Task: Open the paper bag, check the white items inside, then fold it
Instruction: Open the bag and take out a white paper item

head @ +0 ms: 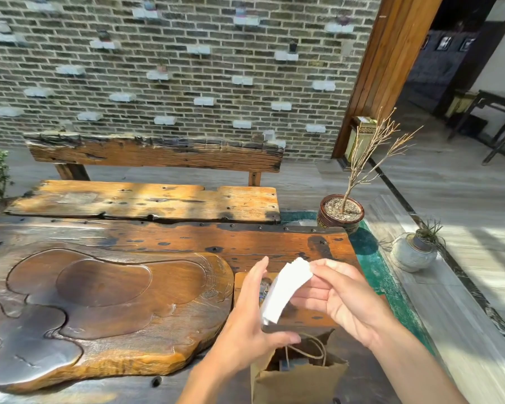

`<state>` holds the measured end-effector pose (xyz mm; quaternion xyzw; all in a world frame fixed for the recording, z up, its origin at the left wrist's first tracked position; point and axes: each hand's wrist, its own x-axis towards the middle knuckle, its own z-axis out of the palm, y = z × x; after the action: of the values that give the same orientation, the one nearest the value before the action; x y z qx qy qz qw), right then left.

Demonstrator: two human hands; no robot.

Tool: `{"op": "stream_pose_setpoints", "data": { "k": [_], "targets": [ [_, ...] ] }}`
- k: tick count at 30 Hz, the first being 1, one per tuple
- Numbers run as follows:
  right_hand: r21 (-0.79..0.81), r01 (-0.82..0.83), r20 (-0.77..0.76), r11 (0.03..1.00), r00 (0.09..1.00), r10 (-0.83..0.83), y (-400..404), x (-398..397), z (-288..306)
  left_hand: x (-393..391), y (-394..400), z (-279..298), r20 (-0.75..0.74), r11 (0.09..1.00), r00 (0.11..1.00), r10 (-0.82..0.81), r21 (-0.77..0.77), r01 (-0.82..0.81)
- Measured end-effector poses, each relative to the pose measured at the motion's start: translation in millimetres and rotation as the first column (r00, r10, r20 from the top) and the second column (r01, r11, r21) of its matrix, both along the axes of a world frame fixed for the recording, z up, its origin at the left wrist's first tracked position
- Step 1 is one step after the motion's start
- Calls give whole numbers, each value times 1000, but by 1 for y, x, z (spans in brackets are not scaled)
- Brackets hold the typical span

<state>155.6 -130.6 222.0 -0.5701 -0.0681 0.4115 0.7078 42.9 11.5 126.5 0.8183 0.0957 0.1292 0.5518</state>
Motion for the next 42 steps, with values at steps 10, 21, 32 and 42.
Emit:
{"op": "stream_pose_setpoints", "data": {
  "k": [10, 21, 32, 42],
  "targets": [
    [190, -6, 91, 982, 996, -12, 7, -1, 30, 2, -2, 47, -35, 573, 999, 29, -818, -46],
    [-249, -150, 178, 957, 964, 198, -6, -7, -6, -5, 17, 68, -78, 557, 978, -191, -829, 43],
    [-118, 2, 414, 993, 909, 48, 2, -14, -2, -9, 22, 82, -94, 881, 995, 22, -468, -64],
    [-117, -24, 523, 993, 848, 82, 7, -17, 4, -19, 25, 89, 44, 891, 995, 90, -451, -60]
  ]
}}
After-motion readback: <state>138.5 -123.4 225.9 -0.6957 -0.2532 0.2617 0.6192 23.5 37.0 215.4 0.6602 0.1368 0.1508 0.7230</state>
